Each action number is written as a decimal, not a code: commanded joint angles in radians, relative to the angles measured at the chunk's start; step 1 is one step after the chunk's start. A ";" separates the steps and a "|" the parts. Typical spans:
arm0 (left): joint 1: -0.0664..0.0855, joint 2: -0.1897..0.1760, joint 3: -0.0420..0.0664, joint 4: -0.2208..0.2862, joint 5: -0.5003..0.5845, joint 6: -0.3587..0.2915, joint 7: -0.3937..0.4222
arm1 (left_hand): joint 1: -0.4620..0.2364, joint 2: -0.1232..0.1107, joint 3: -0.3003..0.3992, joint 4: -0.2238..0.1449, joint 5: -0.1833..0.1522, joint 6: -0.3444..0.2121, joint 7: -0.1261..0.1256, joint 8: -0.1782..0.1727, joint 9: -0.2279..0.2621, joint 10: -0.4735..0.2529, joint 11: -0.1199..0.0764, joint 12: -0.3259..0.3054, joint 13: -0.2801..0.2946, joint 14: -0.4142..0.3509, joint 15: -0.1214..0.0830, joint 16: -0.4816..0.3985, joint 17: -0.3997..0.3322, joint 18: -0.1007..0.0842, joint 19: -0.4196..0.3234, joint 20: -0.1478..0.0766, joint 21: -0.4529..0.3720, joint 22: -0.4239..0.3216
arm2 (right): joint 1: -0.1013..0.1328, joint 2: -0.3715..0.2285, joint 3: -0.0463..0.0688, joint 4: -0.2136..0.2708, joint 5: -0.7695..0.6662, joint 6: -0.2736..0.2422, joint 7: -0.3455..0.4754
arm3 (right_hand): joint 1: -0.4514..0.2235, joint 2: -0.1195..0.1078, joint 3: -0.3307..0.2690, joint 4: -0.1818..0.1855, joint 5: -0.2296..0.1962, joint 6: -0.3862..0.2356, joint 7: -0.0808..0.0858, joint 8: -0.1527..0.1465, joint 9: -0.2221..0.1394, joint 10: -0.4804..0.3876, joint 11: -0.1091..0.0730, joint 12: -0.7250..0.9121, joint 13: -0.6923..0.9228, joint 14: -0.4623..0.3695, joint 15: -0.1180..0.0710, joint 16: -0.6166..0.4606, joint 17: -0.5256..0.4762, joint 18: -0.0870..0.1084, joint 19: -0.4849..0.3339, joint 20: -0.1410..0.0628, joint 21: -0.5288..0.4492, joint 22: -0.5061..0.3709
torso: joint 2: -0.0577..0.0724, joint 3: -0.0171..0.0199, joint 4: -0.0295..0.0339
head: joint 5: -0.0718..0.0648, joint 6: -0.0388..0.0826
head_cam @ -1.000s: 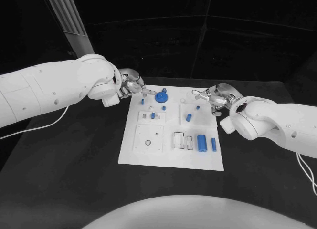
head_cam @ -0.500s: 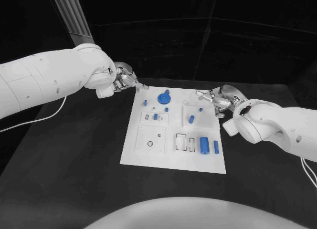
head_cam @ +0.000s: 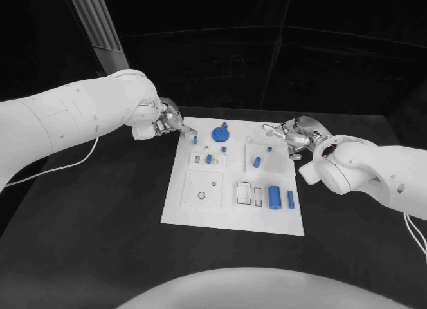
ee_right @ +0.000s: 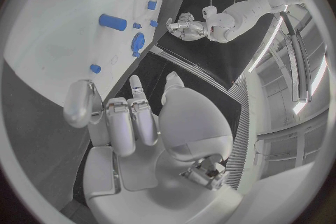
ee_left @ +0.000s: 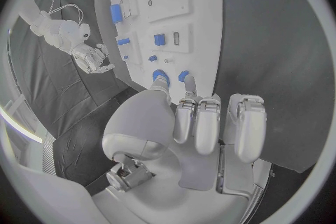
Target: Assemble the parts on the task board
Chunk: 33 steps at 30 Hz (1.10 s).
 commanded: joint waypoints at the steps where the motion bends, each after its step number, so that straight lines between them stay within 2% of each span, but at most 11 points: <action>1: -0.002 0.016 0.001 -0.018 -0.002 0.020 -0.008 | 0.000 0.012 -0.006 0.001 0.003 0.007 0.002 -0.007 -0.002 0.106 0.003 0.002 0.263 0.104 0.002 0.003 0.263 -0.007 0.105 0.001 0.004 0.263 | 0.001 0.002 0.000 0.002 -0.003 -0.002 0.003 | 0.009 0.002 -0.006 -0.002 0.006 -0.004 0.000 0.007 0.001 0.104 -0.001 0.003 0.263 0.104 -0.005 0.002 0.263 0.011 0.002 -0.004 -0.002 0.094 | -0.001 0.0007 0.0010 | 0.000 -0.001; 7: -0.008 0.038 0.001 -0.039 -0.002 0.018 -0.005 | -0.002 0.016 -0.008 0.001 0.001 0.010 0.003 -0.011 -0.007 0.106 0.003 0.002 0.263 0.104 0.003 0.003 0.263 -0.007 0.105 0.002 0.004 0.263 | 0.001 0.007 0.000 0.002 -0.003 -0.003 0.003 | 0.009 0.002 -0.006 -0.002 0.006 -0.004 0.000 0.007 0.001 0.104 -0.001 0.003 0.263 0.104 -0.005 0.002 0.263 0.011 0.002 -0.004 -0.002 0.094 | 0.001 0.0003 -0.0018 | 0.002 0.002; 12: -0.015 0.058 0.001 -0.060 -0.004 0.010 0.000 | -0.008 0.023 -0.016 0.000 -0.018 0.014 0.004 -0.021 -0.018 0.106 0.005 0.002 0.263 0.104 0.004 0.003 0.263 -0.007 0.105 0.003 0.004 0.263 | 0.001 0.008 0.000 0.004 -0.003 -0.003 0.002 | 0.009 0.002 -0.006 -0.002 0.005 -0.005 0.000 0.007 0.001 0.104 -0.001 0.003 0.263 0.104 -0.005 0.002 0.263 0.011 0.002 -0.004 -0.002 0.094 | 0.001 0.0005 -0.0003 | -0.001 0.005; 22: -0.029 0.096 0.001 -0.109 -0.099 0.009 0.016 | -0.001 0.029 -0.016 -0.001 -0.022 0.014 0.004 -0.026 -0.022 0.106 0.005 0.002 0.263 0.104 0.005 0.003 0.263 -0.007 0.105 0.003 0.004 0.263 | 0.001 0.010 0.001 0.007 -0.003 -0.004 0.001 | 0.009 0.002 -0.006 -0.002 0.005 -0.005 0.000 0.007 0.001 0.104 -0.001 0.003 0.263 0.104 -0.005 0.002 0.263 0.011 0.002 -0.004 -0.002 0.094 | 0.000 0.0009 -0.0002 | 0.001 0.007; 33: -0.046 0.118 0.001 -0.143 -0.117 0.001 0.017 | 0.025 0.046 -0.011 -0.002 -0.015 0.015 0.005 -0.036 -0.033 0.106 0.006 0.002 0.263 0.104 0.006 0.003 0.263 -0.007 0.105 0.005 0.004 0.263 | 0.001 0.009 0.001 0.012 -0.003 -0.005 0.000 | 0.009 0.002 -0.006 -0.002 0.005 -0.005 0.000 0.007 0.001 0.104 -0.001 0.003 0.263 0.104 -0.005 0.002 0.263 0.011 0.002 -0.004 -0.002 0.094 | -0.001 0.0002 0.0008 | 0.003 0.013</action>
